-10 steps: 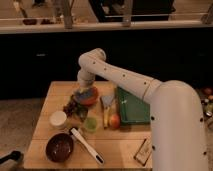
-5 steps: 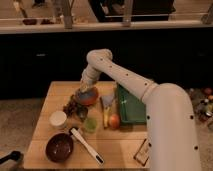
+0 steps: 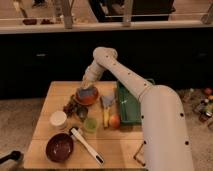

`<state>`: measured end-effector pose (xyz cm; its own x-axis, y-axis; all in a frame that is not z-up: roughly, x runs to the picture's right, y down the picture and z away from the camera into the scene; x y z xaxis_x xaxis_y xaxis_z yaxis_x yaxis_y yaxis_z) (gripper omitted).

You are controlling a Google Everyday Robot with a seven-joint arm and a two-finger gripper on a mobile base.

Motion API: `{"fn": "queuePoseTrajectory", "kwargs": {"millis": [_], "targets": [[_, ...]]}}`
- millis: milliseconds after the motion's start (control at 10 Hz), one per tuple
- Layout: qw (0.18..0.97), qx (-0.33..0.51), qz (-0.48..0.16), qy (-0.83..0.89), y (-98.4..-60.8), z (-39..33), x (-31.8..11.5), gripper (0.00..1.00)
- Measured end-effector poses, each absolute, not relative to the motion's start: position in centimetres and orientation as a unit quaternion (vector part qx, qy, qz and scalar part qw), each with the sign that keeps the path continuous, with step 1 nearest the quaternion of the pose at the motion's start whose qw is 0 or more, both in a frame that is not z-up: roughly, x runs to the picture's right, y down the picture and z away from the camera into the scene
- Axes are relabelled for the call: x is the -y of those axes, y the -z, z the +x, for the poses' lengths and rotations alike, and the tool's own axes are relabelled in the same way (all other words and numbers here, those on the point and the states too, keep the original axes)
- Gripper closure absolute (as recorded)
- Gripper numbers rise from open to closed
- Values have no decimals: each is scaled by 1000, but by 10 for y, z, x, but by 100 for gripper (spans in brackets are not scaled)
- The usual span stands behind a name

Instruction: Place sponge in red bowl

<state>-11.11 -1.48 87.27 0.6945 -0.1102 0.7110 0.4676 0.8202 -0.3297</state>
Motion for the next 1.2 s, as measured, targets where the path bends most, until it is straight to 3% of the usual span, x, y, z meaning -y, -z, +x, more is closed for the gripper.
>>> {"fn": "queuePoseTrajectory", "kwargs": {"millis": [300,1000,1200], "targets": [[866,401,-261,146,-881,-108,10,96],[861,408,-274,132,-883,-101,8,27],[861,407,-275,134,-882,-102,8,20]]}}
